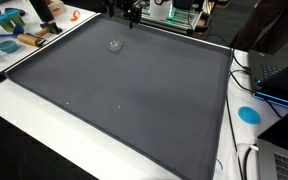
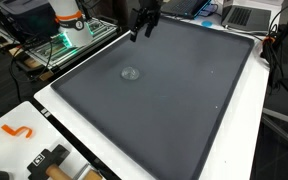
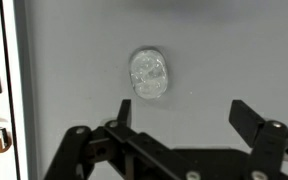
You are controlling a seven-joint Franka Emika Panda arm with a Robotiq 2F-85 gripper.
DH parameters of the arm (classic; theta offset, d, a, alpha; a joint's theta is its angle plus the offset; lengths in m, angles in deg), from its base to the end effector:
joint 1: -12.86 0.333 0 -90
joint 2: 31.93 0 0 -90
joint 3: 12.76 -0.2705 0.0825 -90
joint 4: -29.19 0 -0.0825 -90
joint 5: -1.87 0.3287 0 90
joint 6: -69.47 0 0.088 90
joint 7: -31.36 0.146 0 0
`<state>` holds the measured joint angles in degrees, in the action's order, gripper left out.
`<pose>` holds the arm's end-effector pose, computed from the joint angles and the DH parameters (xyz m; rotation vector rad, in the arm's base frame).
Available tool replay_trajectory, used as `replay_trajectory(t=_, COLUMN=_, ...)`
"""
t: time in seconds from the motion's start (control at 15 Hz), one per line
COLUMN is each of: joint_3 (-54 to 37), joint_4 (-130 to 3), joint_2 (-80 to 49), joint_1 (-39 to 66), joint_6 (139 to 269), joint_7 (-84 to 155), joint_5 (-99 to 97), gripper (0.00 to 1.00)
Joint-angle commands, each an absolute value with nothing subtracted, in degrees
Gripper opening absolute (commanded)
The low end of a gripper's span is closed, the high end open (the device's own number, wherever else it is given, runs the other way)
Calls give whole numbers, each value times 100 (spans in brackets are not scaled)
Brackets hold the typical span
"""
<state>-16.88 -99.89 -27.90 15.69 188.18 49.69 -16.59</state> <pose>0.4496 0.0277 0.2725 2.8253 -0.0095 -0.2656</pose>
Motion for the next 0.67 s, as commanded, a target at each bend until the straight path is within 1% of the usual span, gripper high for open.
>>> replay_trajectory(t=0.0, joint_3=-1676, joint_4=-9712, joint_2=-2343, joint_1=1787, joint_6=18544, joint_7=5412, joint_5=-2096, gripper=100)
replay_trajectory(t=0.6, joint_3=-1616, joint_4=-9386, joint_2=-1831, joint_1=2162, joint_6=18335, joint_7=6049, joint_5=-2437, gripper=100)
